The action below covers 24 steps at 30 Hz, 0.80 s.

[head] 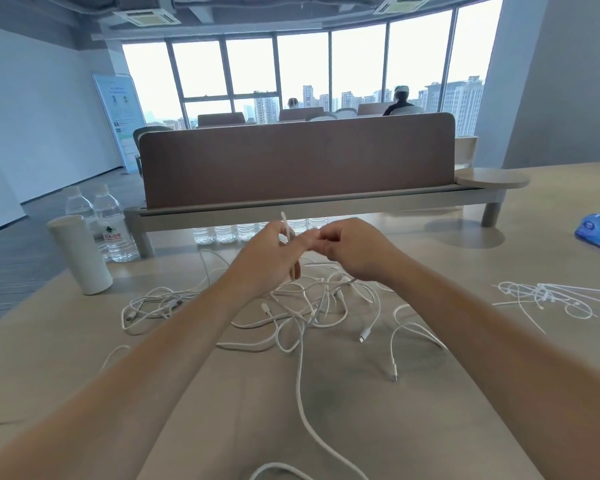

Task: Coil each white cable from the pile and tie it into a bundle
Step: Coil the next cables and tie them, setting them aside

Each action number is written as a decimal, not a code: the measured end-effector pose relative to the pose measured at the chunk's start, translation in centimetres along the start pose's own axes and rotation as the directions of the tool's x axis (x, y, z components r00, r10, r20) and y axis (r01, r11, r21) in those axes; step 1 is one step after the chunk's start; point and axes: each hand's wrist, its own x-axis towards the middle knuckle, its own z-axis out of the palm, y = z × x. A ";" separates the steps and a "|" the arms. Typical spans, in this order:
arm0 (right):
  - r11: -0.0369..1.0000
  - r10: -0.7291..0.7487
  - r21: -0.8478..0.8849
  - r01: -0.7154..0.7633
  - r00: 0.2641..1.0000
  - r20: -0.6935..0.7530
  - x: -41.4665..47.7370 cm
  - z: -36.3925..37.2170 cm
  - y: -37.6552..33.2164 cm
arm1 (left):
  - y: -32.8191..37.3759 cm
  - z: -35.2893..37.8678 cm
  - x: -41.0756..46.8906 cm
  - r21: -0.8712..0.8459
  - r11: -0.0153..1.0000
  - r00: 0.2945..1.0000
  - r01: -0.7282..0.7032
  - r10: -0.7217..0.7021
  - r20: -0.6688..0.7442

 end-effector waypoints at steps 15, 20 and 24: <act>0.974 0.166 -0.183 -0.133 0.970 0.178 -0.6 0.8 4.8 | -0.9 -3.8 1.6 -0.113 0.994 0.919 0.014 -0.057 -0.391; 0.941 0.260 0.211 -0.266 0.964 0.054 -0.4 1.1 5.4 | -1.2 -4.2 1.6 -0.002 1.000 0.926 0.026 -0.024 -0.377; 0.880 0.244 0.422 -0.218 0.970 -0.008 0.2 0.9 3.8 | -2.4 -3.2 1.5 0.153 0.988 0.981 0.027 0.003 -0.194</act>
